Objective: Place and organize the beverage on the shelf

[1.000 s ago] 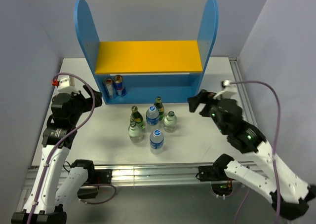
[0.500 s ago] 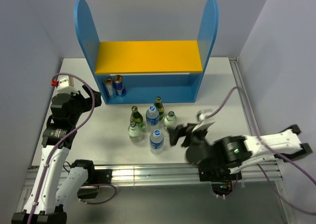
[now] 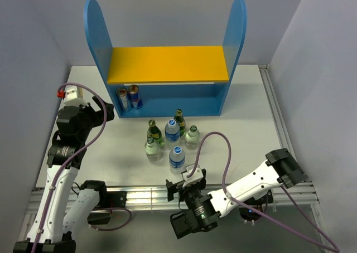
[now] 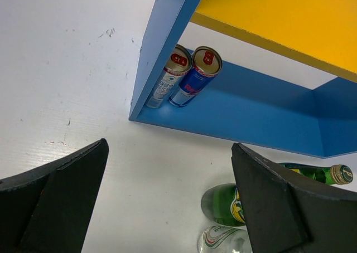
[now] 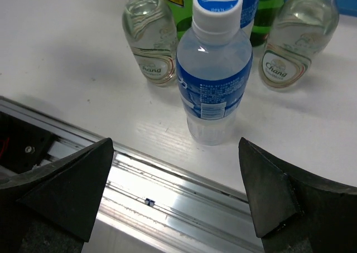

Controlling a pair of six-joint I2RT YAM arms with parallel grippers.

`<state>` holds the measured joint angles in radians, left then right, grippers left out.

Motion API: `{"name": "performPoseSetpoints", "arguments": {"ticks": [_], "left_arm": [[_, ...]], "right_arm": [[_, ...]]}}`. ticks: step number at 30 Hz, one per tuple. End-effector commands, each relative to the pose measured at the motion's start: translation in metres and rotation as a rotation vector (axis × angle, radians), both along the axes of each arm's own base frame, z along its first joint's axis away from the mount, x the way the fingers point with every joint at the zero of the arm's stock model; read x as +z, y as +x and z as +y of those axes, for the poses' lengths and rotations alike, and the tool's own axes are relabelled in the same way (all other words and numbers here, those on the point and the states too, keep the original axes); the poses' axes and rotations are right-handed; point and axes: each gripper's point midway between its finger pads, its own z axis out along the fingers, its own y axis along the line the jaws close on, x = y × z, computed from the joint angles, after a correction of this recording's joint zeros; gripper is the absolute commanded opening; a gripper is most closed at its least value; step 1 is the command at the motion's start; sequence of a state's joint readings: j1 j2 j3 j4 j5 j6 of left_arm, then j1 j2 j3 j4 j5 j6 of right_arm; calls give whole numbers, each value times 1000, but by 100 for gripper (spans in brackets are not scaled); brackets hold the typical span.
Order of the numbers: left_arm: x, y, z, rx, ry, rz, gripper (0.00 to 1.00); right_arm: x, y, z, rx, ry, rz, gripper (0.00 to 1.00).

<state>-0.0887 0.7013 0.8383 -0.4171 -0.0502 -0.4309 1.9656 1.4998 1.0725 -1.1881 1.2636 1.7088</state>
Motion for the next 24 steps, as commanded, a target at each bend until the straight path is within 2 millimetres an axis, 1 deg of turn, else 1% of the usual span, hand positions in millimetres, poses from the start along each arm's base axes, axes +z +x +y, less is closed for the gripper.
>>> {"name": "performPoseSetpoints", "arguments": {"ticks": [1,2,3,4,5,8,9,11,12,13,15,16,19,24], "left_arm": [[17,-2,2,1,12,-55,99],[17,-2,2,1,10,-53,99],[18,-2,2,-1,11,-57,99],[17,-2,2,-1,10,-55,99],[17,-2,2,-1,11,-55,99],[16,-2,2,1,10,-52,99],[16,-2,2,1,12,-52,99],[18,-3,2,1,11,-58,99],[18,-3,3,2,13,-58,99],[19,-4,2,0,12,-63,99],[19,-4,2,0,12,-64,99],[19,-3,2,-2,13,-63,99],[17,-2,1,-4,12,-55,99],[18,-2,1,-8,12,-58,99]], "right_arm": [[-4,-1,19,26,101,28,100],[-9,5,20,20,92,37,100],[-14,10,20,36,44,28,100],[-25,9,25,54,77,82,100],[-29,21,25,36,77,89,100],[-41,31,25,31,79,105,100],[-43,38,23,5,74,103,100],[-51,42,27,-5,45,93,100],[-55,48,27,-10,21,84,100],[-61,49,33,-9,31,80,100],[-68,53,37,2,17,79,100],[-71,58,38,-13,37,79,100],[-78,71,31,-60,38,69,100],[-82,87,17,-131,31,25,99]]}}
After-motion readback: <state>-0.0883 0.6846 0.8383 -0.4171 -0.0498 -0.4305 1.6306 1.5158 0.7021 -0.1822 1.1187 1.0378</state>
